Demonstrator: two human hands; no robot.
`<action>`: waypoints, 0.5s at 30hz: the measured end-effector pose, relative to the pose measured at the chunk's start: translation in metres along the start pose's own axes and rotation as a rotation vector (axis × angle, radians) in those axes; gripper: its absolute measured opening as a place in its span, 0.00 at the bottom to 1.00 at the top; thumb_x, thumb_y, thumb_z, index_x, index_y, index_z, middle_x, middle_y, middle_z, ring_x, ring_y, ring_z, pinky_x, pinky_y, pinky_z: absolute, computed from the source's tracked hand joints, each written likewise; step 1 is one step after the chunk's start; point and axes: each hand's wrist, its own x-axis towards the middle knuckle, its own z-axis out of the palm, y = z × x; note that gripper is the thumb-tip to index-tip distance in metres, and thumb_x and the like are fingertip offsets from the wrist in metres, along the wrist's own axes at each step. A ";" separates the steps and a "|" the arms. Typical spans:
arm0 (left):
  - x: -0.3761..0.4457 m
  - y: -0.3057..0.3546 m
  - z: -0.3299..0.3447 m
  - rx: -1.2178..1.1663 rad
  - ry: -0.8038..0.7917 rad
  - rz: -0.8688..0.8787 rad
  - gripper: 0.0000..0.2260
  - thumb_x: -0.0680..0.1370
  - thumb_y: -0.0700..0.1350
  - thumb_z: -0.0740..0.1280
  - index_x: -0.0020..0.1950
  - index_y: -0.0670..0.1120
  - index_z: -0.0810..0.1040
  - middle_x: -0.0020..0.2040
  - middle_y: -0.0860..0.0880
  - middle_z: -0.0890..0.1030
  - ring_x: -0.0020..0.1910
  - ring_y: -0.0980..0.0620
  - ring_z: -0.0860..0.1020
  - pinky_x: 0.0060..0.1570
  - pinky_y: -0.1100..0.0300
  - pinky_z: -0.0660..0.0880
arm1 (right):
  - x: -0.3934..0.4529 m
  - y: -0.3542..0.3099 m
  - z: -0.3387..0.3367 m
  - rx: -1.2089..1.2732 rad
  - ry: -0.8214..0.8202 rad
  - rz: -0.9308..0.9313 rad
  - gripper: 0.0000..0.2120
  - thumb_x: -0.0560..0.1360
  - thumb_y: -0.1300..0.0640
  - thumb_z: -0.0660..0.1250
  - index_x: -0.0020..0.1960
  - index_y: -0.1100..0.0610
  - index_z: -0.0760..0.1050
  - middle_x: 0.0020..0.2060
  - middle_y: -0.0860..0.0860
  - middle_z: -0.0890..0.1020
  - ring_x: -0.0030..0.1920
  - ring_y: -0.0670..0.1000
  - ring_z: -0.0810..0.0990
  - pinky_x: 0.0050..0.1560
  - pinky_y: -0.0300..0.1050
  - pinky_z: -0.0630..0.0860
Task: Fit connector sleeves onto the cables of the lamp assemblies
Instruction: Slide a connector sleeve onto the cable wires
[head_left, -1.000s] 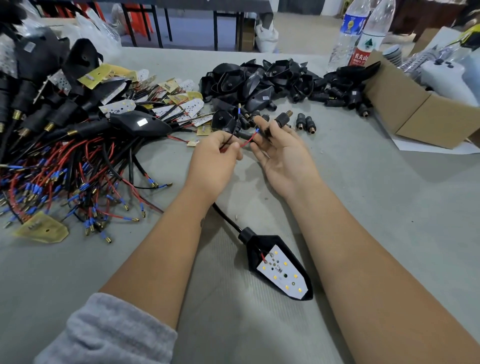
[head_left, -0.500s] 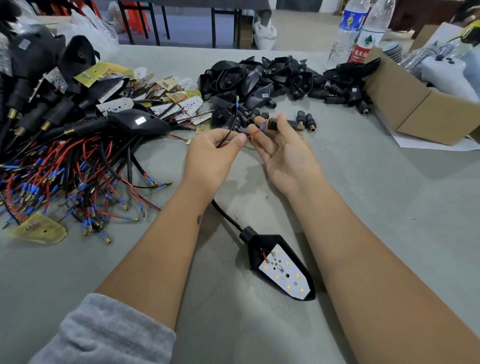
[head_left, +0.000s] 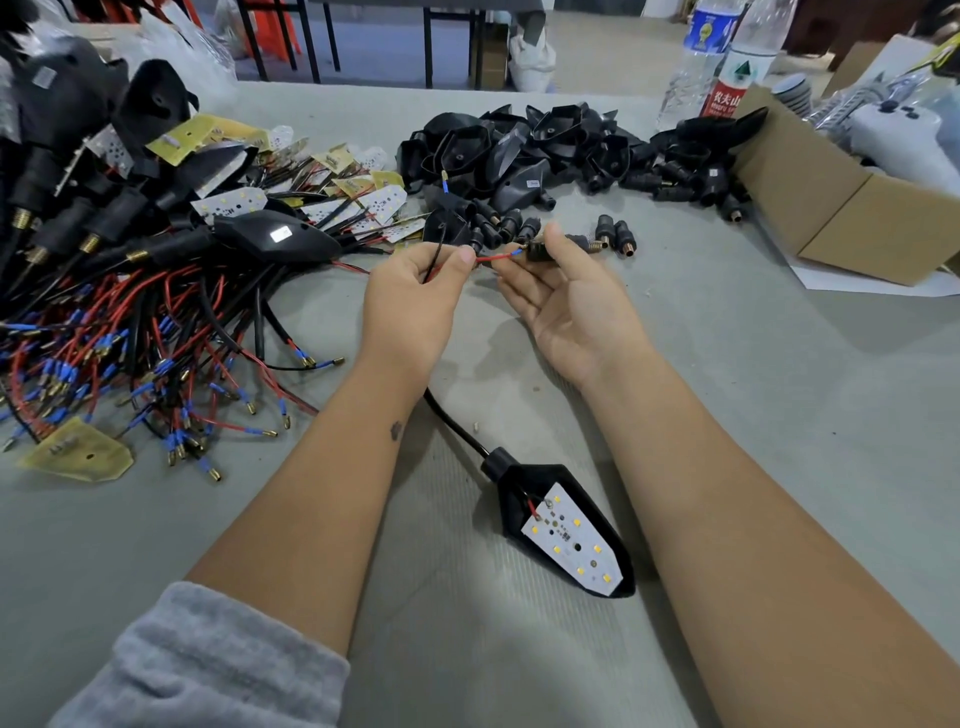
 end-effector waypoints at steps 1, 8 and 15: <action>0.001 0.000 -0.001 -0.025 0.011 -0.008 0.09 0.80 0.45 0.67 0.40 0.50 0.78 0.37 0.49 0.77 0.37 0.54 0.72 0.43 0.56 0.74 | 0.000 0.000 0.000 -0.011 -0.004 0.003 0.08 0.82 0.56 0.61 0.47 0.59 0.72 0.36 0.54 0.83 0.37 0.50 0.85 0.43 0.42 0.82; 0.002 0.000 -0.001 -0.016 0.037 -0.013 0.10 0.79 0.45 0.67 0.38 0.49 0.76 0.32 0.52 0.73 0.34 0.55 0.68 0.39 0.60 0.68 | -0.002 -0.001 0.001 -0.036 -0.038 0.003 0.10 0.81 0.55 0.61 0.43 0.57 0.72 0.33 0.53 0.83 0.34 0.49 0.83 0.49 0.44 0.80; 0.002 -0.001 0.000 0.002 0.038 -0.013 0.08 0.79 0.46 0.68 0.40 0.51 0.77 0.35 0.52 0.75 0.36 0.56 0.70 0.42 0.58 0.71 | -0.002 -0.001 0.001 -0.050 -0.031 0.014 0.07 0.81 0.55 0.62 0.48 0.57 0.71 0.32 0.53 0.83 0.32 0.47 0.82 0.43 0.41 0.81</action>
